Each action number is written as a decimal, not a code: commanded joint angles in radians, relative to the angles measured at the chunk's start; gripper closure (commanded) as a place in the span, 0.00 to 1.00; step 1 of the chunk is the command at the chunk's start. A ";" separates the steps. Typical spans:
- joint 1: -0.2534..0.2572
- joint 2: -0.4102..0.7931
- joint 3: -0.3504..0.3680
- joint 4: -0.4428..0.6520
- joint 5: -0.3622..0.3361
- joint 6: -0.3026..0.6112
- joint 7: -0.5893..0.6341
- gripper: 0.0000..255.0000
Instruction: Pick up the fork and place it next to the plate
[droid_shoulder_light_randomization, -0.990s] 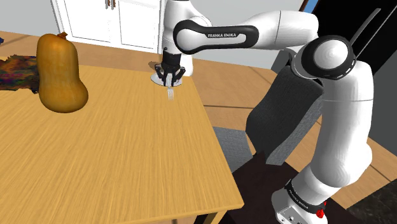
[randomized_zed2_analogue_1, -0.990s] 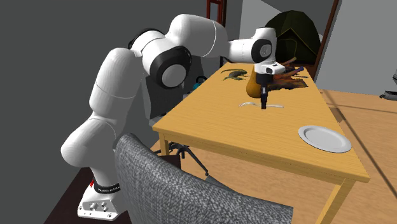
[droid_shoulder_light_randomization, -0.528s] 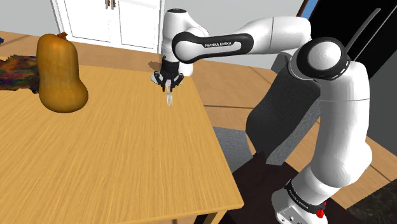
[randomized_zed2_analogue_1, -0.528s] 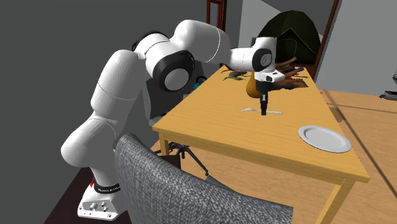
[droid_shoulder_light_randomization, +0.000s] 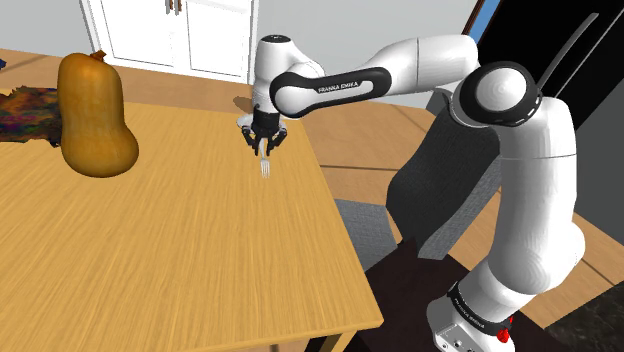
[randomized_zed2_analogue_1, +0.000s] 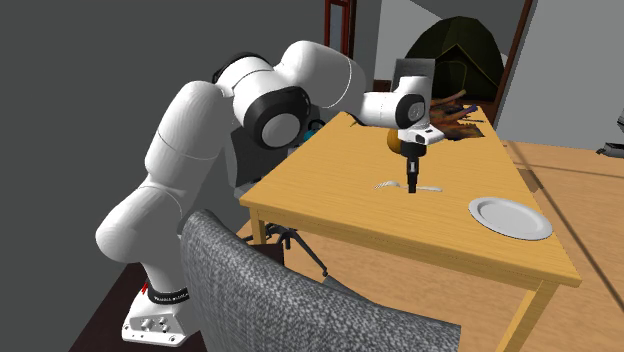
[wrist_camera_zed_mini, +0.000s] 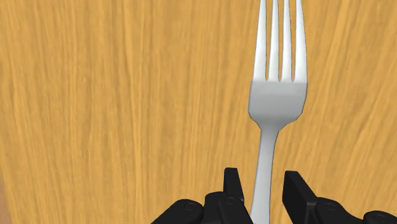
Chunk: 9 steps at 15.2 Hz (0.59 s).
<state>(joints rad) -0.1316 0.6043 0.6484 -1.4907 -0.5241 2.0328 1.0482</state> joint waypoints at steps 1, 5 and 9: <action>0.000 0.005 -0.003 -0.011 -0.005 0.015 0.006 1.00; 0.000 0.005 -0.003 -0.011 -0.005 0.015 0.006 1.00; 0.000 0.005 -0.003 -0.011 -0.005 0.015 0.006 0.00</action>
<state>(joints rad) -0.1312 0.6090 0.6456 -1.5018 -0.5292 2.0474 1.0539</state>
